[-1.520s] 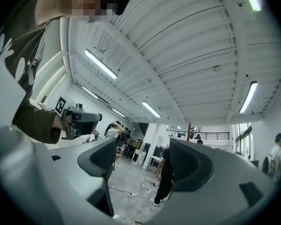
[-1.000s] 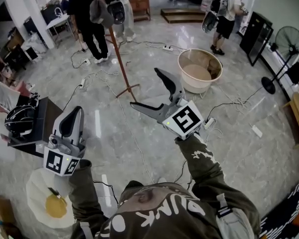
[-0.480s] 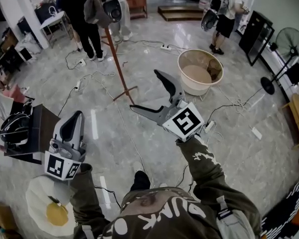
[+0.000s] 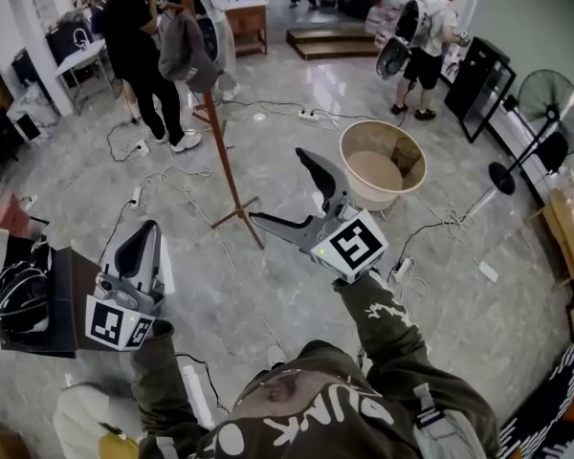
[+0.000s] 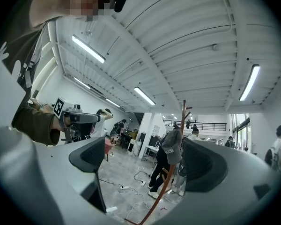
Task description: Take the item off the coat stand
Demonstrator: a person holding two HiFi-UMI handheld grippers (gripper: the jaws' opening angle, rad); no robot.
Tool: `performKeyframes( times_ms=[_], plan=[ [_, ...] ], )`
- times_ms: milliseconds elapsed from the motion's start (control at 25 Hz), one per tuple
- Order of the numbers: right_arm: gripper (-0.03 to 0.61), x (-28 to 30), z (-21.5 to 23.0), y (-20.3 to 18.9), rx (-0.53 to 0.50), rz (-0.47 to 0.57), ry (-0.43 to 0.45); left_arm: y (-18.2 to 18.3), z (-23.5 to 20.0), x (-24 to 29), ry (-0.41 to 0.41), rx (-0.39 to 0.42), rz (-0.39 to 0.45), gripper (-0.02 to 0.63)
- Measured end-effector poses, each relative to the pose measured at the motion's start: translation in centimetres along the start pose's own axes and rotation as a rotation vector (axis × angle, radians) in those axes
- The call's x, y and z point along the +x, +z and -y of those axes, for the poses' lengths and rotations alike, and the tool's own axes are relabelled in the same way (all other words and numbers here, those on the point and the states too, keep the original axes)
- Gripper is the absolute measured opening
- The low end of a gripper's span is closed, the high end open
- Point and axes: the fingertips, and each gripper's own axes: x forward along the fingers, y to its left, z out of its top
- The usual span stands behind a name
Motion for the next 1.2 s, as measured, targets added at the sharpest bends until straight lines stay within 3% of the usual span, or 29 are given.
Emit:
performKeyframes(
  times_ms=[360, 840, 1200],
  plan=[
    [0.509, 7.9, 7.0, -2.8, 0.011, 0.006, 0.0, -4.1, -6.4, 6.4, -0.012, -0.005, -0.008, 0.005],
    [0.508, 18.9, 20.5, -6.9, 0.038, 0.067, 0.101, -8.1, -14.3, 18.7, 0.096, 0.039, -0.033, 0.005],
    [0.495, 27.2, 26.4, -8.7, 0.056, 0.103, 0.129, -11.6, -19.7, 23.3, 0.129, 0.048, -0.068, 0.005]
  ],
)
